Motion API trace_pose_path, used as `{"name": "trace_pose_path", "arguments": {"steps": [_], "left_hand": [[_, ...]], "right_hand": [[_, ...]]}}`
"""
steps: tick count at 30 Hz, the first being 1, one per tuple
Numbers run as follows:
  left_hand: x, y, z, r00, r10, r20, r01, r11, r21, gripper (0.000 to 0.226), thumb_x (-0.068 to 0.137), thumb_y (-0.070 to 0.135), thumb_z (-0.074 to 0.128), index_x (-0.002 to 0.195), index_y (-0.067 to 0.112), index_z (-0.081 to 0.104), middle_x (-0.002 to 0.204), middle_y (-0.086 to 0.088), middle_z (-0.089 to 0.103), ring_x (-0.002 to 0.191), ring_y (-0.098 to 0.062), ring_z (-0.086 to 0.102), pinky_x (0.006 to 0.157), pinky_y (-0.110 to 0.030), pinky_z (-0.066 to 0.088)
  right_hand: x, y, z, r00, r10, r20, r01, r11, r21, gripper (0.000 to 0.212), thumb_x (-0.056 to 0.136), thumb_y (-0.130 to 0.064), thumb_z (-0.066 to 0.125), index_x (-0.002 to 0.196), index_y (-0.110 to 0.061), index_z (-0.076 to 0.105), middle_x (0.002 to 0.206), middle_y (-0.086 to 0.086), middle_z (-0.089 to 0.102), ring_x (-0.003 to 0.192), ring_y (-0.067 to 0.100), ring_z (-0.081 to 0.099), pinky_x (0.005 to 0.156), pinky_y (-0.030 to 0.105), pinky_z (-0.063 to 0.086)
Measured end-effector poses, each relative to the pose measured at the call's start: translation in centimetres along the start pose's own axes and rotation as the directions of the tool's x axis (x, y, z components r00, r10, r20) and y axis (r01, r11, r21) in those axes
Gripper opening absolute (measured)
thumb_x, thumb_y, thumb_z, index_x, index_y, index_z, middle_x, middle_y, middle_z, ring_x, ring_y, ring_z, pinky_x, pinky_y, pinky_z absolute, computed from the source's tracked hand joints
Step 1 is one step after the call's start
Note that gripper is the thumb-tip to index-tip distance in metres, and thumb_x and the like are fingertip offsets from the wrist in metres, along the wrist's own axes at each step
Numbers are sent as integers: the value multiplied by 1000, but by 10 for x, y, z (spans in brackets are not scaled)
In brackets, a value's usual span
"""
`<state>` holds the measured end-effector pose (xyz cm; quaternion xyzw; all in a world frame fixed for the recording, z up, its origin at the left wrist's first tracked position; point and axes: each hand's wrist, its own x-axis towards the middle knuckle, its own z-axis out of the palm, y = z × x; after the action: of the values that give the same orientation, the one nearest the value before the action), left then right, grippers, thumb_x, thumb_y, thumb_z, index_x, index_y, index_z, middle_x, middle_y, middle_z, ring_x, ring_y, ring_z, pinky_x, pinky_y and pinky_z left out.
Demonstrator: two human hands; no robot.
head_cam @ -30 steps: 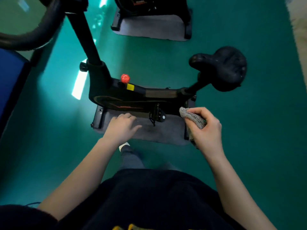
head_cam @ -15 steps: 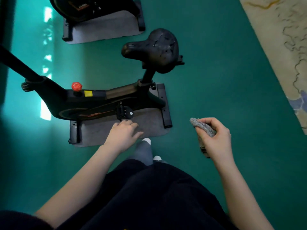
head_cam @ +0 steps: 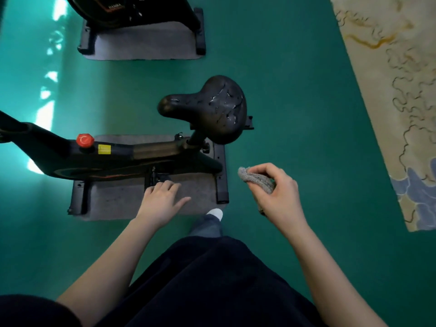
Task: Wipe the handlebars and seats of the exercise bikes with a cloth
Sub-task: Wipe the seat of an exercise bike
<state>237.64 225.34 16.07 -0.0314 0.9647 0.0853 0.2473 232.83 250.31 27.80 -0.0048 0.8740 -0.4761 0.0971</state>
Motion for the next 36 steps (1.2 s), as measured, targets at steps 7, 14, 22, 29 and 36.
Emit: {"name": "trace_pose_path", "arguments": {"steps": [7,14,22,29,36], "left_hand": [[31,12,-28,995,-88,-45,86,995,-40,59,92,60,32,136,22,42,135,0,50,127,-21,42,104,-38,30],[32,44,-32,935,-343,-88,332,936,-117,57,92,60,34,133,22,46,129,-2,56,122,-23,46,101,-39,31],[47,172,-28,816,-570,-95,533,806,-257,61,91,59,36,135,18,45,132,-5,54,121,-26,49,97,-41,37],[67,258,-40,765,-627,-148,561,761,-325,62,92,58,35,139,19,39,143,0,41,130,-22,39,104,-39,33],[75,267,-52,676,-721,-155,630,674,-386,64,92,59,34,142,20,36,147,1,37,135,-21,33,108,-40,27]], "right_hand": [[66,-19,-4,985,-139,100,138,990,23,14,81,-16,70,87,-28,67,76,-18,56,71,15,57,62,33,50],[117,1,-30,936,-216,278,208,976,56,19,80,-16,71,86,-33,66,76,-22,57,77,13,58,65,38,53],[171,47,-130,816,-315,484,321,944,73,18,81,-12,70,88,-29,67,77,-18,53,68,16,52,64,36,52],[211,81,-192,816,-243,524,250,966,59,29,80,-17,70,78,-44,62,85,5,62,64,21,55,58,31,49],[241,81,-192,771,-256,583,279,959,52,30,80,-14,71,77,-42,60,89,3,67,74,15,60,63,20,44]]}}
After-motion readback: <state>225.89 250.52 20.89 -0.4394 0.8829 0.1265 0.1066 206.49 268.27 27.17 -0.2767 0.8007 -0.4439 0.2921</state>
